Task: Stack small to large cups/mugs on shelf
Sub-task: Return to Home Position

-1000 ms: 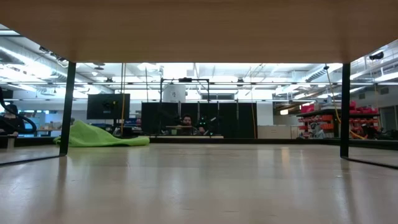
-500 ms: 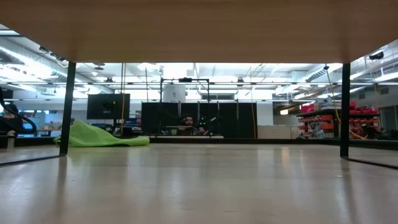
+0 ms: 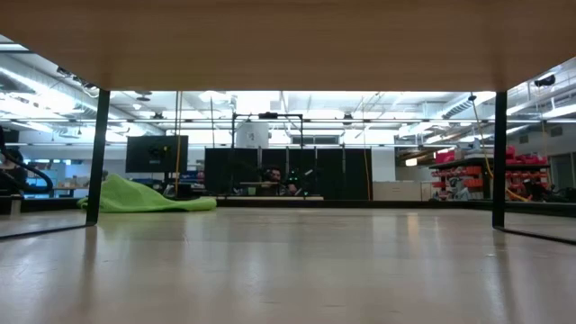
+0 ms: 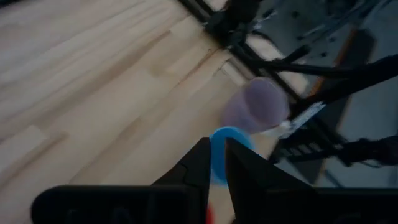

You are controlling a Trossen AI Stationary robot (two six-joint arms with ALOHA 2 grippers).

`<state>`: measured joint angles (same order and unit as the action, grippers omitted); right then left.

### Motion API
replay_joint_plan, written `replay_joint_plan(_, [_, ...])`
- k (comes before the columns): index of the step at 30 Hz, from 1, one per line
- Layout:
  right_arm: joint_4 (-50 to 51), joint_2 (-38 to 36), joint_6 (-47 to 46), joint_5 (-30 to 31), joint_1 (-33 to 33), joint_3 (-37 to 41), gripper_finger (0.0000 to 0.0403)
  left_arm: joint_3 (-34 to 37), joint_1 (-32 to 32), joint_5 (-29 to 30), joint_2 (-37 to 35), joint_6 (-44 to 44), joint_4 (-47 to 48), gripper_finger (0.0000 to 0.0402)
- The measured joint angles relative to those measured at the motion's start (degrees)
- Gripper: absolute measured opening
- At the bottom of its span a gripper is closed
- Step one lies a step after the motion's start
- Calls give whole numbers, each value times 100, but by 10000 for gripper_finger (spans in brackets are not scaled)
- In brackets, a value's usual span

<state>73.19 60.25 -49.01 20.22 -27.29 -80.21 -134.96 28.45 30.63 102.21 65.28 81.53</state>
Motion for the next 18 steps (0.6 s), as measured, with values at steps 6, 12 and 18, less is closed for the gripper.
replay_joint_plan(6, [5,0,-81,-319,0,-818,91,38,1,-91,13,-170,-370,60])
replay_joint_plan(12, [22,-2,266,-319,-2,-1513,91,38,0,-100,13,-362,-431,58])
replay_joint_plan(18, [28,0,901,-522,-2,-1996,91,15,-99,-292,-50,-1466,-469,51])
